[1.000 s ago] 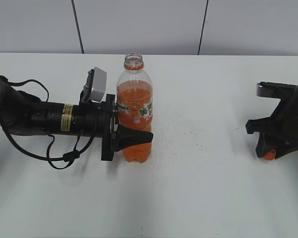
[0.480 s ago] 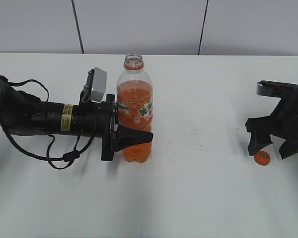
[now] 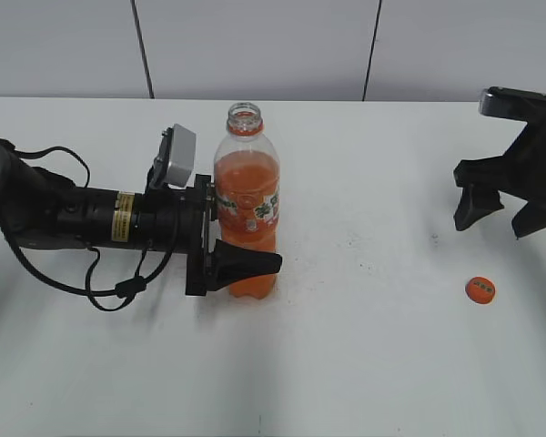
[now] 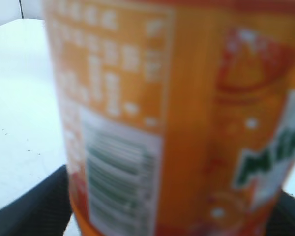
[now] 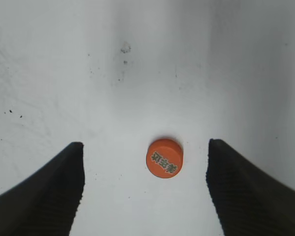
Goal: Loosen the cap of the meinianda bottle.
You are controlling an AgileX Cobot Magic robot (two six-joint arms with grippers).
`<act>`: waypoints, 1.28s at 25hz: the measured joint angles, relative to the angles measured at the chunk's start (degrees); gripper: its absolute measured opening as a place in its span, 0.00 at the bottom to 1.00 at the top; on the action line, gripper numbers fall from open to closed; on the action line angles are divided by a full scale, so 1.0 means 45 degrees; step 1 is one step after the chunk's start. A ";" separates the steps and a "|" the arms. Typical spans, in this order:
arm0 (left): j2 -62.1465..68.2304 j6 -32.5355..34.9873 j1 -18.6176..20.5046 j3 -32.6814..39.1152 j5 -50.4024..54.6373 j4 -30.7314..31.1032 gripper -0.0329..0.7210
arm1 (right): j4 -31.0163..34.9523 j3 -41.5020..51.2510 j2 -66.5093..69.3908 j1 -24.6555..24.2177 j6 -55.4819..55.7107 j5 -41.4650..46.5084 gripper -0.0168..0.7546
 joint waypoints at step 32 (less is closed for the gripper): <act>-0.5691 -0.1376 0.0000 0.0265 -0.0008 0.0062 0.83 | 0.0201 -0.1067 -0.0237 0.0000 0.0016 0.2110 0.77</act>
